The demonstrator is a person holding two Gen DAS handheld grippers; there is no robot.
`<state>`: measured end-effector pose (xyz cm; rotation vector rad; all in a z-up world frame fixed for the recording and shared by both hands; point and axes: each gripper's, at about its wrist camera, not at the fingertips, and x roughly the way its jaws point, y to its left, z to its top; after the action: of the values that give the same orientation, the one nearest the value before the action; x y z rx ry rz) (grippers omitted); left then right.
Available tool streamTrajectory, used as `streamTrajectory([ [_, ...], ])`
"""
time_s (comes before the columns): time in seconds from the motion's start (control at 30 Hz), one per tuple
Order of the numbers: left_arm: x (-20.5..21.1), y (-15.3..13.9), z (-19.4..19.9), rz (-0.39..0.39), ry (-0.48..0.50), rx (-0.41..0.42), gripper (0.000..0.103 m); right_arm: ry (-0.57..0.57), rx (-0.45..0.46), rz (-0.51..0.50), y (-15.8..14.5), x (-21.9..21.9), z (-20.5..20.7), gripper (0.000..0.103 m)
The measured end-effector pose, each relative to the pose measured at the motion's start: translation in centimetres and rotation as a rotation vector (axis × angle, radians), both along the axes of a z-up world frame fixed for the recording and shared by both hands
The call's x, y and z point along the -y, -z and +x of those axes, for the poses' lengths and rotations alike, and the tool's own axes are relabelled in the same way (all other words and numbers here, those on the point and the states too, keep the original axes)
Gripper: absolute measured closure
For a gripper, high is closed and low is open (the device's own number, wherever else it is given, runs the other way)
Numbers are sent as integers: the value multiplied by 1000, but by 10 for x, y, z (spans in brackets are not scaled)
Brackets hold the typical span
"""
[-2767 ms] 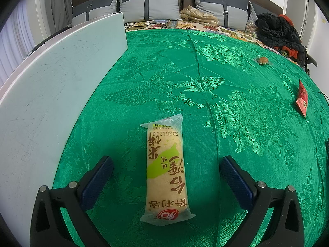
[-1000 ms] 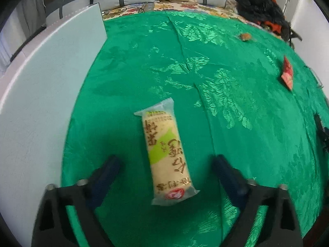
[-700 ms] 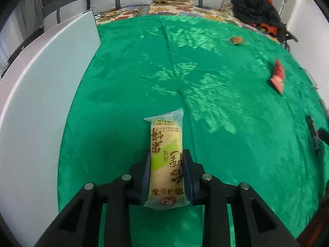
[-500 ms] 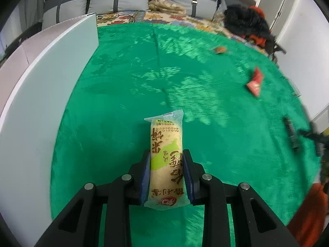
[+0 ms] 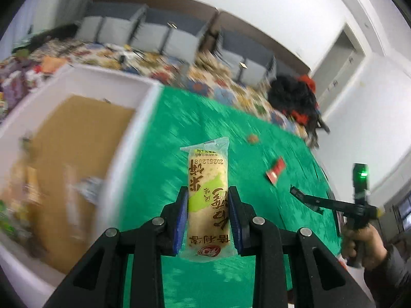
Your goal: Organize snacks
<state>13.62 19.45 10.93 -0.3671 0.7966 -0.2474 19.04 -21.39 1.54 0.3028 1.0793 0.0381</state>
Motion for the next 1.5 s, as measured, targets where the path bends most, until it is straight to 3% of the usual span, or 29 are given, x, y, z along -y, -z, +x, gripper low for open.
streamTrajectory([
  [0.17,-89,-12,-3,87,-164,-25,74,-270,143,219,-74,-153,35,85],
  [0.27,-130,4,-7,143,-255,-80,74,-405,167,301,-92,-244,53,84],
  [0.3,-142,11,-8,172,-296,-105,68,-428,169,313,-92,-260,56,81],
  [0.33,-150,18,-11,194,-327,-125,52,-461,175,328,-91,-285,60,72],
  [0.37,-160,26,-15,218,-371,-148,43,-487,176,337,-89,-301,64,50],
  [0.4,-166,32,-21,238,-408,-155,31,-509,167,339,-87,-316,66,42],
  [0.5,-175,39,-42,267,-453,-132,24,-509,193,321,-80,-323,56,40],
  [0.6,-169,38,-55,272,-454,-107,23,-482,221,209,-61,-295,47,37],
  [0.67,-154,32,-57,259,-433,-75,23,-453,237,73,-39,-262,43,37],
  [0.77,-109,16,-60,241,-355,-6,21,-368,206,-214,16,-184,24,37],
  [0.83,-69,9,-59,227,-278,42,11,-287,139,-351,52,-126,10,38],
  [0.93,-8,11,-51,201,-167,81,0,-142,87,-455,80,-42,-15,38],
  [1.0,45,31,-37,174,-54,59,0,-54,73,-474,85,0,-32,38],
  [1.03,73,48,-25,176,10,9,0,-1,66,-477,88,23,-38,38],
  [1.13,137,100,7,239,138,-110,0,119,49,-469,92,71,-50,37],
  [1.2,165,126,26,284,174,-140,0,176,55,-455,93,89,-53,37],
  [1.33,195,168,72,354,171,-201,0,233,68,-445,94,111,-42,37],
  [1.5,195,184,108,367,84,-197,0,262,105,-425,98,128,-33,33],
])
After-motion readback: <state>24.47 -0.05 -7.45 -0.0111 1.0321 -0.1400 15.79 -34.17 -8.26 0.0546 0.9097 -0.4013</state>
